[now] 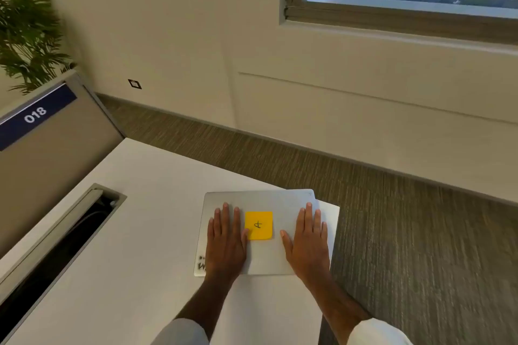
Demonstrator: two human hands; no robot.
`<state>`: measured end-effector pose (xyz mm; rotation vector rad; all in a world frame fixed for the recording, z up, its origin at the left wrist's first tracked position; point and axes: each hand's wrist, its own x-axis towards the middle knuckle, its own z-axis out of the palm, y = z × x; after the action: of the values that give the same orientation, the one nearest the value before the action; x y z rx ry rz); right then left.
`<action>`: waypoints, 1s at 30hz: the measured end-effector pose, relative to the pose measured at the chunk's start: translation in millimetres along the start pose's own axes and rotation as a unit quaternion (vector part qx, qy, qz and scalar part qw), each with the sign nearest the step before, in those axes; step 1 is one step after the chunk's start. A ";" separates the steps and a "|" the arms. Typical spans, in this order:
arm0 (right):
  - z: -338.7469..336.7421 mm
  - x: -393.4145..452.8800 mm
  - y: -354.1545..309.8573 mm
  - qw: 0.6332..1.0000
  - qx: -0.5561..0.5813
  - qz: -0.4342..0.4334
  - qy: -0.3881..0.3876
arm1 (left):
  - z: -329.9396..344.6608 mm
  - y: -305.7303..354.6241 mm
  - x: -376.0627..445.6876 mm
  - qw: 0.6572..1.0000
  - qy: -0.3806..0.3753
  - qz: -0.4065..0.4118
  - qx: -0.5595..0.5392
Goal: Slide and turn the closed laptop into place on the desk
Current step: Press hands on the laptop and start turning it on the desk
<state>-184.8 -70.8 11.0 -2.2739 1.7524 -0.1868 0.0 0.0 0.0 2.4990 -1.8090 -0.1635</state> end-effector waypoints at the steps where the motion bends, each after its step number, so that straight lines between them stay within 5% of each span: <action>1: -0.9 1.8 0.9 1.000 0.006 0.014 -0.002 | -0.9 -3.9 1.3 1.000 -0.011 -0.013 -0.001; 11: 4.4 7.9 2.4 0.996 -0.044 0.067 -0.030 | -12.9 -13.5 -4.3 0.993 -0.023 -0.114 0.006; 30: 12.8 14.1 12.6 0.995 -0.064 0.073 -0.021 | -9.0 -17.6 6.3 0.988 0.000 -0.154 0.013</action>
<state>-189.5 -85.7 -5.6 -2.2056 1.9508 0.0006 19.6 -0.7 6.8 2.7816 -1.4214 -0.1523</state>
